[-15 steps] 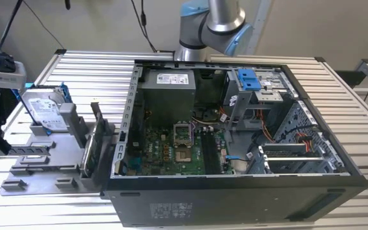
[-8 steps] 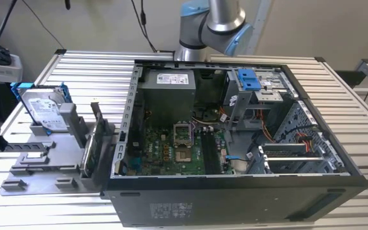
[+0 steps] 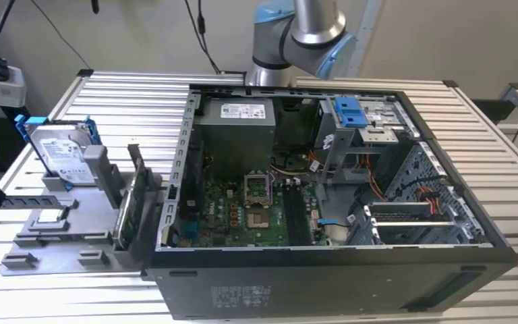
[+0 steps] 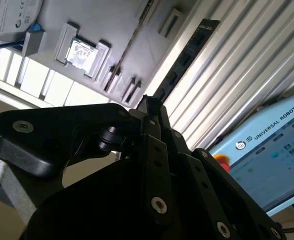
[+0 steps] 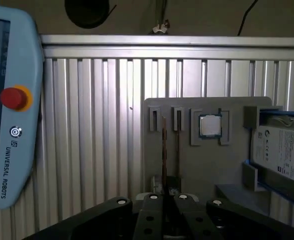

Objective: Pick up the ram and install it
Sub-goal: 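Pick up the ram and move it above insertion slot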

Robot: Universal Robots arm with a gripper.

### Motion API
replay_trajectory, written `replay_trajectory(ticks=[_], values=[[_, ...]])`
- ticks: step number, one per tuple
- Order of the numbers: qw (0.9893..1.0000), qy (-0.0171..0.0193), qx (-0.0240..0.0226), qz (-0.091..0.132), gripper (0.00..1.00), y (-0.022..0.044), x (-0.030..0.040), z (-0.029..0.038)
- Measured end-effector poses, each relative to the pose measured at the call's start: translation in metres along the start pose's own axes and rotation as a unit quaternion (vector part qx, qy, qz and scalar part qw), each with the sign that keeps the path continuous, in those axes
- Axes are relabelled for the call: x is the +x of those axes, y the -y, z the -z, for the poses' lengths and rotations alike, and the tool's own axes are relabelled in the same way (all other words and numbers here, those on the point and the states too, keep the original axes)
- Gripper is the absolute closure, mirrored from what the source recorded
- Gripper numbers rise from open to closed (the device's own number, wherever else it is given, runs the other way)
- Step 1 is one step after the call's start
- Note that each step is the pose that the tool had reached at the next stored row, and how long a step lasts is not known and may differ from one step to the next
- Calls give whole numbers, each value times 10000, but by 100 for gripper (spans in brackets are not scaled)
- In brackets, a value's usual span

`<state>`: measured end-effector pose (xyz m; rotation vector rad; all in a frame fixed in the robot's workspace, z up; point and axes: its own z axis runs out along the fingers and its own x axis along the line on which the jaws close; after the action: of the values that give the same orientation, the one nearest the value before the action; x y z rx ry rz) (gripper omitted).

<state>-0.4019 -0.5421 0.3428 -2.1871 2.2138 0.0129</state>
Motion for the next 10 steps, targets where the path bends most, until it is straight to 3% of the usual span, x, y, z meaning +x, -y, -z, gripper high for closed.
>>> replay_trajectory(ticks=[10], values=[[10000, 0, 0, 0, 86, 2, -4, 149]])
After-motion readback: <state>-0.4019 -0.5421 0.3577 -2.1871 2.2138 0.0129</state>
